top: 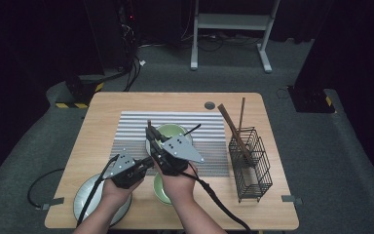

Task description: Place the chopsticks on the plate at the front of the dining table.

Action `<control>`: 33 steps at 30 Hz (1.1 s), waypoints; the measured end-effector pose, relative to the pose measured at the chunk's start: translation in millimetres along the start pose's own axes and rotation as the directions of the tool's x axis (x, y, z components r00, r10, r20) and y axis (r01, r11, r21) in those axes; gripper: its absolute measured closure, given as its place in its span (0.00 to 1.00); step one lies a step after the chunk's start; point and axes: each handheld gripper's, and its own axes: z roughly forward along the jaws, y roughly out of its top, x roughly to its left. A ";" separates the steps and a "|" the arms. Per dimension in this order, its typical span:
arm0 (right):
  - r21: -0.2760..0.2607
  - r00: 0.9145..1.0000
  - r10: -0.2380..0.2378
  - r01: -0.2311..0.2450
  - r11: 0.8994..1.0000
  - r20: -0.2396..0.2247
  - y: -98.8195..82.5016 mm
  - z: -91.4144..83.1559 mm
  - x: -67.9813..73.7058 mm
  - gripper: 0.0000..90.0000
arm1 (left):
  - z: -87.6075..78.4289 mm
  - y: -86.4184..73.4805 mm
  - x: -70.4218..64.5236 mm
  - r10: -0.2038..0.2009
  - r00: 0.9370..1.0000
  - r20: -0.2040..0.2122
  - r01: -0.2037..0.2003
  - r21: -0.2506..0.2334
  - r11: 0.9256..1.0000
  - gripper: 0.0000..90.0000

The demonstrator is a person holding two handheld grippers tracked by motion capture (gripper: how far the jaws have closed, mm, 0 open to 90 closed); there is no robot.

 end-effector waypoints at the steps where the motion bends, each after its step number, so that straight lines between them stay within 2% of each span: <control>1: -0.001 1.000 0.000 0.000 1.000 -0.001 -0.1 0.4 0.0 0.92 | -0.3 -0.5 -0.2 0.015 1.000 0.000 -0.015 0.002 1.000 0.94; 4: 0.000 1.000 0.001 -0.001 1.000 -0.004 -0.5 1.8 -0.4 0.92 | -0.6 -1.3 -0.6 0.025 1.000 -0.005 -0.025 0.010 1.000 0.94; 10: 0.005 1.000 -0.002 0.002 1.000 -0.002 -1.2 2.7 -0.7 0.92 | 0.0 -1.5 -0.8 0.007 1.000 0.004 -0.007 0.013 1.000 0.95; 20: 0.012 1.000 -0.020 0.020 1.000 0.021 -0.1 -2.1 -1.1 0.78 | 0.4 0.2 -0.9 -0.016 1.000 0.005 0.015 0.028 0.999 0.95; 33: 0.076 0.999 -0.049 0.047 0.996 0.023 -22.2 -3.1 0.1 0.76 | -2.1 4.0 0.0 -0.061 0.998 0.033 0.060 0.023 0.998 0.95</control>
